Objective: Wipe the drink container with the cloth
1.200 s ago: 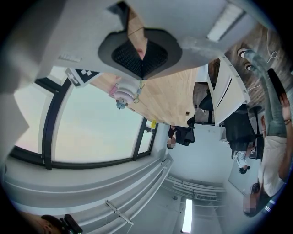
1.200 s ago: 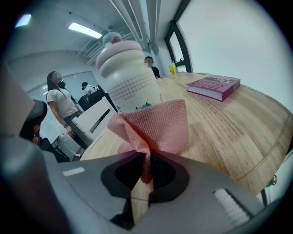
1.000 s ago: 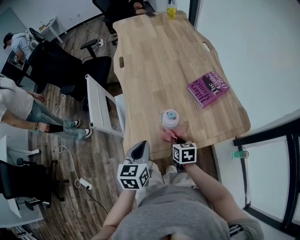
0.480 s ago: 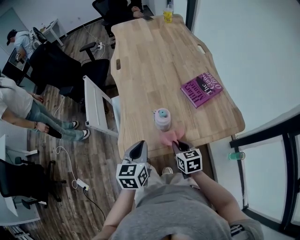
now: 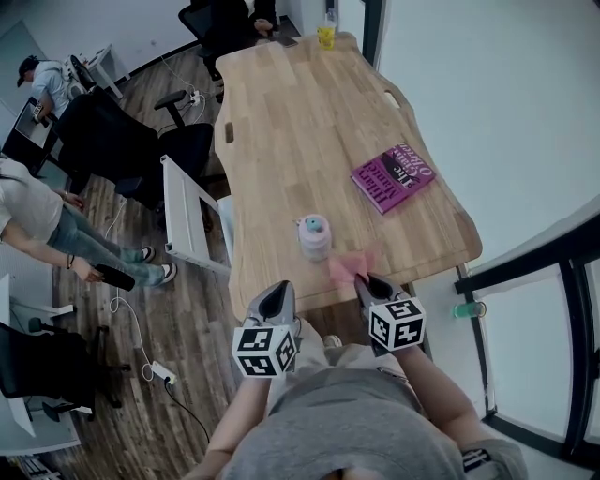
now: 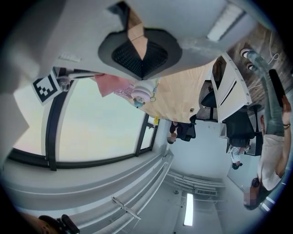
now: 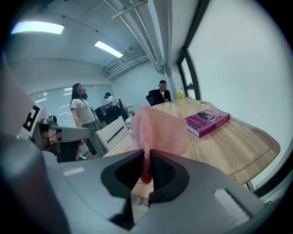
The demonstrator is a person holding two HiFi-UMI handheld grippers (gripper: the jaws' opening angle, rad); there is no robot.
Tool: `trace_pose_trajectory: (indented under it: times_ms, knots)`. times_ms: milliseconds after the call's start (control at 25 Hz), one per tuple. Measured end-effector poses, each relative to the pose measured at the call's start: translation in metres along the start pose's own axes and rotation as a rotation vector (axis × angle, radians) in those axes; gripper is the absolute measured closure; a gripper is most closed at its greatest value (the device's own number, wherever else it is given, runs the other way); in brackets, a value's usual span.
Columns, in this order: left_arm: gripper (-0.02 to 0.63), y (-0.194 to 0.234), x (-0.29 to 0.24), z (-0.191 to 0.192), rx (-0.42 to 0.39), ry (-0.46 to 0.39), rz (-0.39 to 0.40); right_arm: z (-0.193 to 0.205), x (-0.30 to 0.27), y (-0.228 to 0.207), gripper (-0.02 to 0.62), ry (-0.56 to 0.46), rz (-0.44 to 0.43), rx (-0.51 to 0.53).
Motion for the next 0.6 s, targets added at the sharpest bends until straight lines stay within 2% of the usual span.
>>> trace_pose_trajectory:
  times_ms: [320,600]
  knots:
    - [0.606,0.002,0.004,-0.004,-0.005,-0.008,0.000,-0.049,0.005,-0.005,0.563,-0.115,0.005,-0.046]
    - [0.606,0.005,0.004,-0.002,-0.005,0.004,-0.003,-0.076,-0.012,-0.006,0.563,-0.145,-0.027,-0.118]
Point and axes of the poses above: the fingertips, and each gripper's own axes: x backward along the fingers, y to its left, z out of its underside, the point moved 1 cm from there along x, backward along the fingers, and after that the axes turned 6 degrees about z, right-handed, at the moved point
